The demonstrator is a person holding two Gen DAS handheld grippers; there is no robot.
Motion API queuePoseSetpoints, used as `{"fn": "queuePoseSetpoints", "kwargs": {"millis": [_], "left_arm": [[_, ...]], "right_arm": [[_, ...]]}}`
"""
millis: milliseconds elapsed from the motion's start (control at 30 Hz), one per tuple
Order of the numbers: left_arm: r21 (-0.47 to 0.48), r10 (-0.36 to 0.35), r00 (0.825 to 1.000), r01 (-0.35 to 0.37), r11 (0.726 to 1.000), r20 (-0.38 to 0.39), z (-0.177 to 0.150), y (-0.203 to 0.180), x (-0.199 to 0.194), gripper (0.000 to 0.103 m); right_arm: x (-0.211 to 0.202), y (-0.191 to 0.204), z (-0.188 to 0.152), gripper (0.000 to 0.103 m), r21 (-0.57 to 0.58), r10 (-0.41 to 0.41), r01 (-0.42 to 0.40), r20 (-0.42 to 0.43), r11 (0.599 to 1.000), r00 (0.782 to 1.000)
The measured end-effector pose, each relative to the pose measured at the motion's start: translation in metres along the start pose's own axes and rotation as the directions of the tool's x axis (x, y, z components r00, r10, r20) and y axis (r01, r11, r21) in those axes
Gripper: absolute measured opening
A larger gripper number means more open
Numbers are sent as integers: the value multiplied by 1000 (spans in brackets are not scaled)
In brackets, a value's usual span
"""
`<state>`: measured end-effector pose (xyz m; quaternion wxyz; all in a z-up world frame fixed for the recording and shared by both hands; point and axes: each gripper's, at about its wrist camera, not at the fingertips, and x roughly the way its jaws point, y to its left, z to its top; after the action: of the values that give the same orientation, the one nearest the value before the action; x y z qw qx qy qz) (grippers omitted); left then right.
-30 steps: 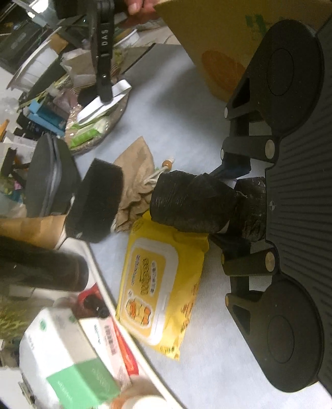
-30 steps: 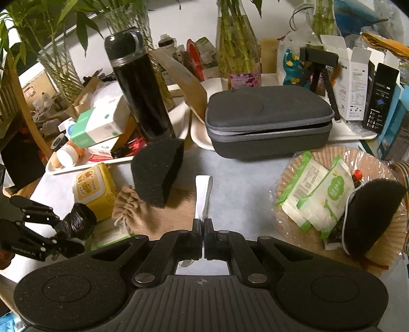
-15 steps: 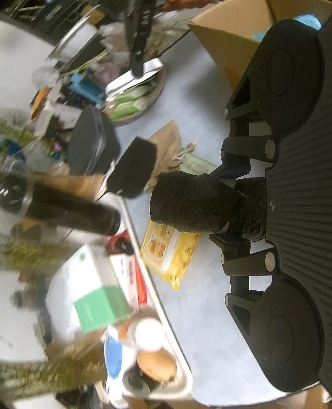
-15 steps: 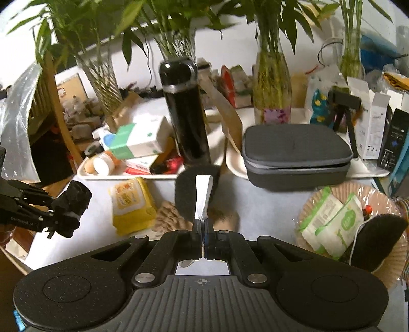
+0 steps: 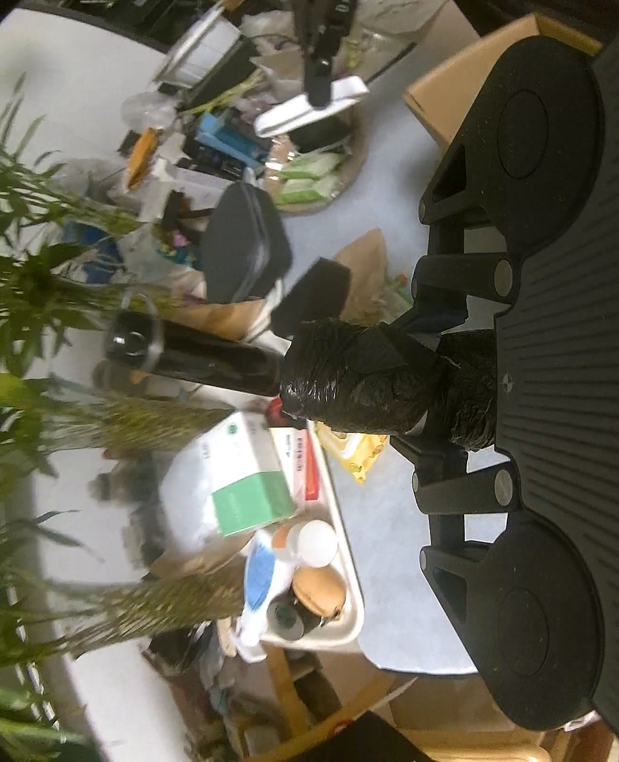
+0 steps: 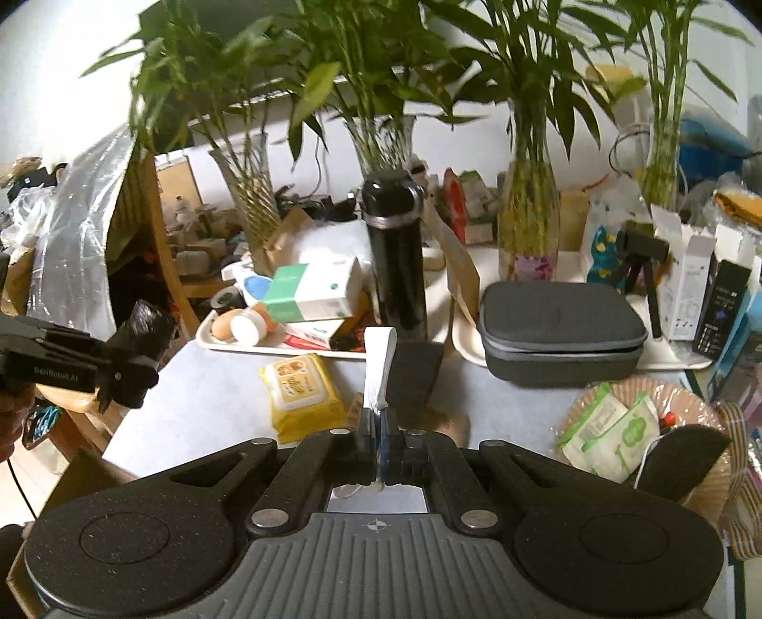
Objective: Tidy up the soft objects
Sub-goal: 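Carry the white strip and black bundle over the cardboard box with both tools, then open both tools to drop the white strip and black bundle into the box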
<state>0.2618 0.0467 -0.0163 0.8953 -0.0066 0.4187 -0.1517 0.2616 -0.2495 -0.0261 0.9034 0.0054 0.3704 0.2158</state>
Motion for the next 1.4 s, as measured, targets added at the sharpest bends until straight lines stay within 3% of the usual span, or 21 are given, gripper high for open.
{"fn": "queuePoseSetpoints", "kwargs": {"millis": [333, 700, 1100, 1267, 1300, 1400], "left_arm": [[-26, -26, 996, 28, 999, 80, -10, -36, -73, 42], [-98, -61, 997, 66, 993, 53, -39, -54, -116, 42], [-244, -111, 993, 97, 965, -43, -75, -51, -109, 42], [-292, -94, 990, 61, 955, -101, -88, -49, -88, 43], [-321, -105, 988, 65, 945, -109, -92, -45, -82, 46], [-395, -142, 983, 86, 915, -114, -103, -36, -75, 71]], "right_arm": [[-55, 24, -5, 4, -16, 31, -31, 20, 999, 999], [-99, 50, -20, 4, -63, 77, -75, 32, 995, 996], [-119, 63, -38, 4, -91, 89, -87, 20, 992, 996], [-117, 63, -44, 4, -86, 95, -94, 4, 992, 995], [-116, 63, -45, 4, -82, 95, -95, 0, 992, 995], [-114, 61, -51, 4, -73, 96, -97, -11, 993, 995]]}}
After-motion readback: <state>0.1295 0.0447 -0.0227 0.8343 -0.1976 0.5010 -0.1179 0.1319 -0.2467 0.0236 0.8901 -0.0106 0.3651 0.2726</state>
